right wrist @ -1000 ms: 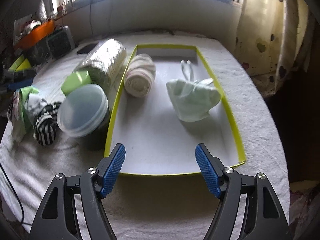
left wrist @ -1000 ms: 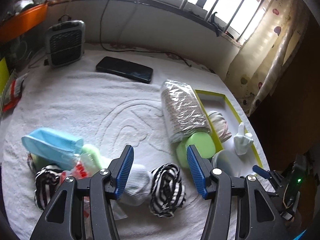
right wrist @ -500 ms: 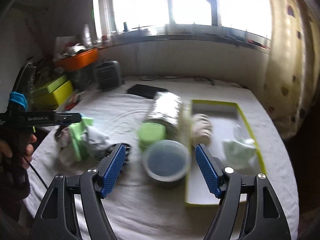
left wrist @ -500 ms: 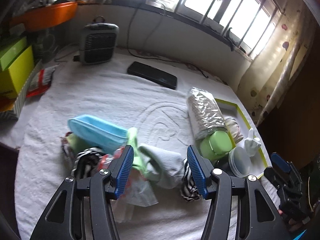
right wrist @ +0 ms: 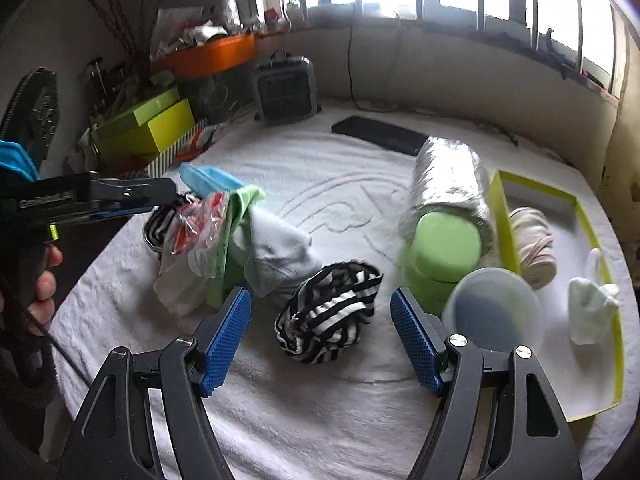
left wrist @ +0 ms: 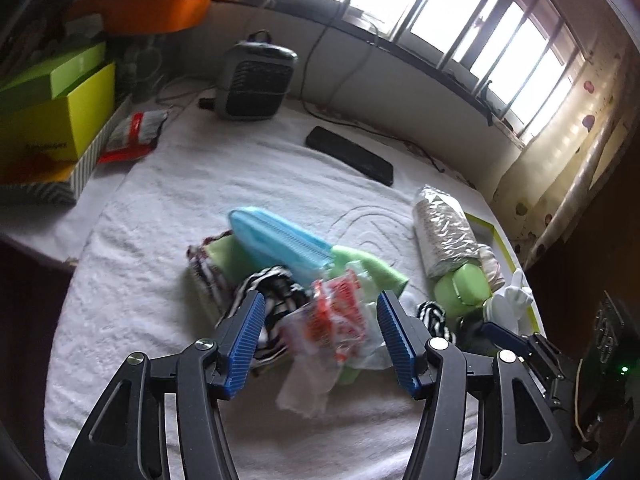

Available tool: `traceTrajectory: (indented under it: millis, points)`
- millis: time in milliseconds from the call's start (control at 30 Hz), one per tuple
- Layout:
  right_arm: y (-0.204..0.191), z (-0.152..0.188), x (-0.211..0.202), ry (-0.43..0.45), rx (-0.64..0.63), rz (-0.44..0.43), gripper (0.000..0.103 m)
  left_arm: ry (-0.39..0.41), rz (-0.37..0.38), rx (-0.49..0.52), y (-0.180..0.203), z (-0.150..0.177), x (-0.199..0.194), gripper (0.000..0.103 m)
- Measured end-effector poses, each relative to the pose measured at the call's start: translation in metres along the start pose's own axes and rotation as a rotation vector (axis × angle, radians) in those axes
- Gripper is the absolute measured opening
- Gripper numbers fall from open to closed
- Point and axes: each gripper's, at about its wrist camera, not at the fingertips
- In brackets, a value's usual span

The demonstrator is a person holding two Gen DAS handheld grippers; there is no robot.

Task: Organize soft objects
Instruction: 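Withdraw both tools from the box back toward the clothing pile, then grasp the striped cloth with the right tool while the left tool grasps the red-printed plastic bag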

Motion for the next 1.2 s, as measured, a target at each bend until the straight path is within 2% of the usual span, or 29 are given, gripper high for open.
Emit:
traceTrajectory:
  millis: [233, 500, 633, 700, 733, 833, 1067, 1100, 1200]
  points:
    - [0.001, 0.004, 0.024, -0.068, 0.011, 0.006, 0.073, -0.028, 0.035, -0.040, -0.019, 0.012, 0.005, 0.063]
    - [-0.006, 0.004, 0.035, -0.089, -0.025, 0.026, 0.073, -0.067, 0.069, -0.036, -0.013, 0.020, 0.016, 0.063]
    - [-0.007, 0.005, 0.041, -0.100, -0.038, 0.034, 0.066, -0.079, 0.058, -0.036, -0.010, 0.023, 0.020, 0.063]
    - [-0.006, 0.005, 0.043, -0.105, -0.037, 0.043, 0.052, -0.086, 0.038, -0.024, -0.007, 0.024, 0.023, 0.063]
    - [-0.005, 0.005, 0.043, -0.105, -0.035, 0.046, 0.050, -0.084, 0.034, -0.026, -0.006, 0.025, 0.024, 0.063]
    - [-0.002, 0.006, 0.044, -0.108, -0.025, 0.043, 0.049, -0.083, 0.042, -0.030, -0.004, 0.025, 0.027, 0.063]
    - [-0.003, 0.007, 0.046, -0.106, -0.023, 0.040, 0.038, -0.079, 0.018, -0.055, -0.004, 0.022, 0.034, 0.063]
    - [-0.004, 0.007, 0.047, -0.106, -0.025, 0.036, 0.037, -0.080, 0.016, -0.056, -0.004, 0.022, 0.035, 0.062]
    - [-0.005, 0.007, 0.047, -0.105, -0.024, 0.033, 0.032, -0.073, 0.008, -0.057, -0.003, 0.021, 0.035, 0.049]
Point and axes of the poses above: each gripper's, at about its wrist camera, not at the fingertips, and x roughly the way its jaws point, y to its right, z to its underside, and after that the axes turned 1 degree about y, right-handed
